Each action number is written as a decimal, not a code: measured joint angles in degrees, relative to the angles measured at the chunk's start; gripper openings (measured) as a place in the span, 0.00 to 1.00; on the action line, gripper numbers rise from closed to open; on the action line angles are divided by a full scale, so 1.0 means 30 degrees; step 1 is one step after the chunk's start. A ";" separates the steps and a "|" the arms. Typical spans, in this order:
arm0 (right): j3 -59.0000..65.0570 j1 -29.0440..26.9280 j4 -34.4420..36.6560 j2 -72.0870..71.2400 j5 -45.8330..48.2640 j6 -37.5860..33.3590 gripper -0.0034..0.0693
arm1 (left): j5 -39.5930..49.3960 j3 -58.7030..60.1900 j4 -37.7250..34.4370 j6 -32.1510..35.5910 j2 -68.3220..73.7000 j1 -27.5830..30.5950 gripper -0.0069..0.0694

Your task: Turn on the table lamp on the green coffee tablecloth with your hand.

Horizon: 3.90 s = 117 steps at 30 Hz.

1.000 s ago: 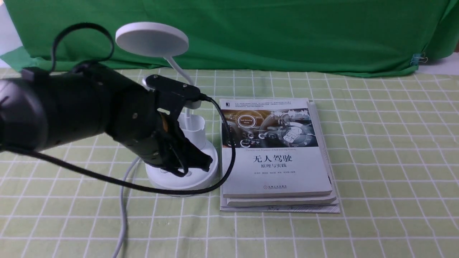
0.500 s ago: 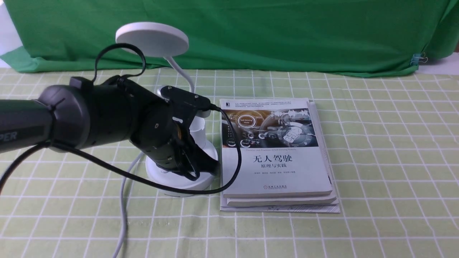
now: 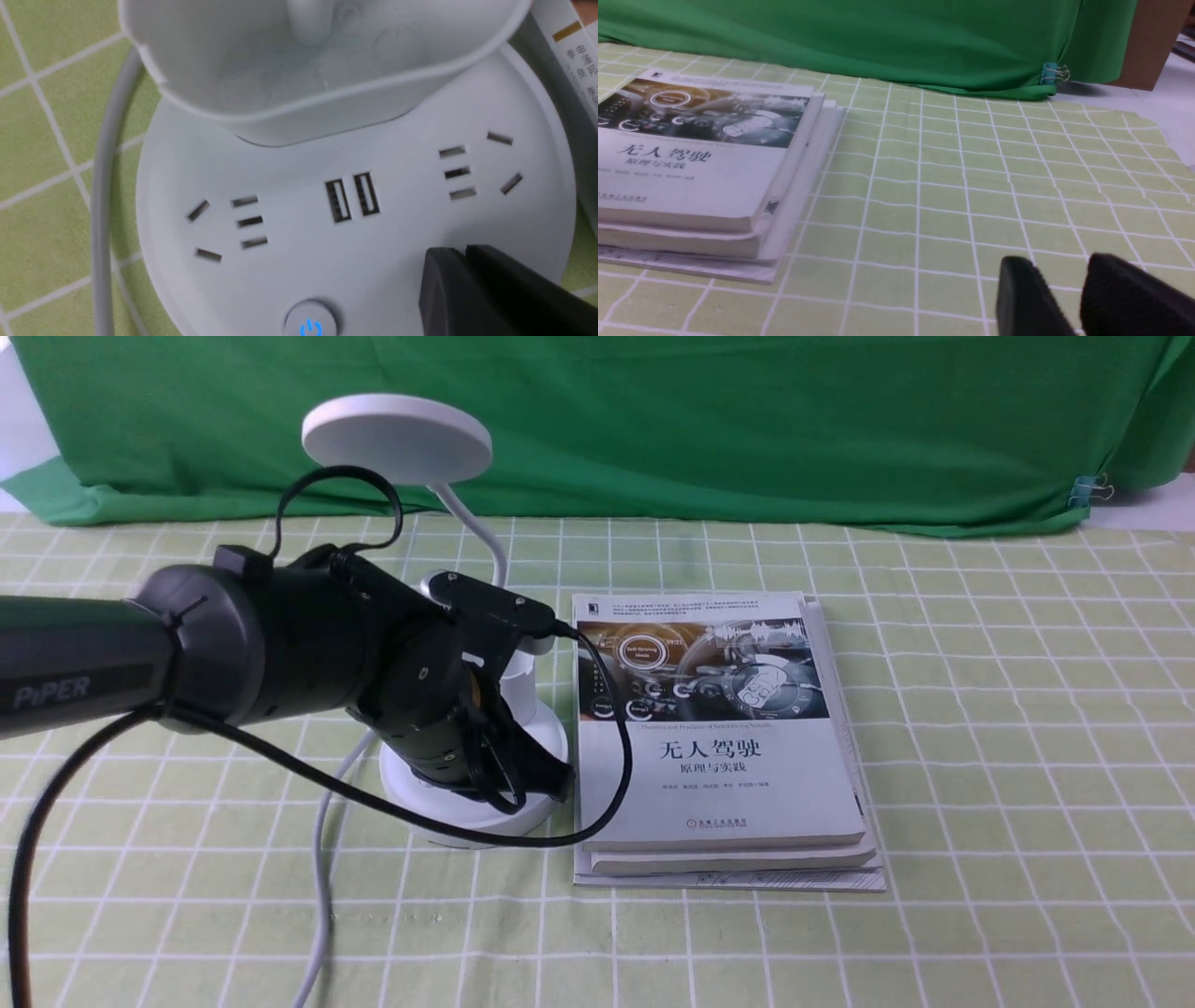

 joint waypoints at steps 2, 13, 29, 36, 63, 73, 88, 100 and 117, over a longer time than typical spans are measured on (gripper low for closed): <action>0.0000 0.0000 0.0000 0.0000 0.0000 0.0000 0.38 | 0.0007 0.0000 0.0017 0.0000 0.0000 0.0000 0.11; 0.0000 0.0000 0.0000 0.0000 0.0000 0.0000 0.38 | 0.1434 0.0061 -0.0005 0.0000 -0.1088 -0.0007 0.11; 0.0000 0.0000 0.0000 0.0000 0.0000 0.0000 0.38 | 0.3569 0.5806 -0.1316 0.0030 -1.2930 -0.0007 0.11; 0.0000 0.0000 0.0000 0.0000 0.0000 0.0000 0.38 | 0.1180 0.9808 -0.1786 -0.1241 -2.1230 -0.0007 0.12; 0.0000 0.0000 0.0000 0.0000 0.0000 0.0028 0.38 | -0.2084 1.3289 -0.1671 -0.1058 -2.8870 -0.0007 0.12; 0.0000 0.0000 0.0000 0.0000 0.0000 0.0028 0.38 | -0.2297 1.5301 -0.0802 -0.1016 -3.1597 0.4011 0.12; 0.0000 0.0000 0.0000 0.0000 -0.0004 0.0033 0.38 | -0.4566 2.1471 -0.1681 -0.0808 -3.4924 1.1875 0.12; 0.0000 0.0000 0.0000 0.0000 -0.0004 0.0033 0.38 | -0.5495 2.1534 -0.2435 -0.0632 -3.4924 1.0065 0.12; 0.0000 0.0000 0.0000 0.0000 -0.0004 0.0033 0.38 | -0.5495 2.1534 -0.2770 -0.0646 -3.4924 0.9934 0.12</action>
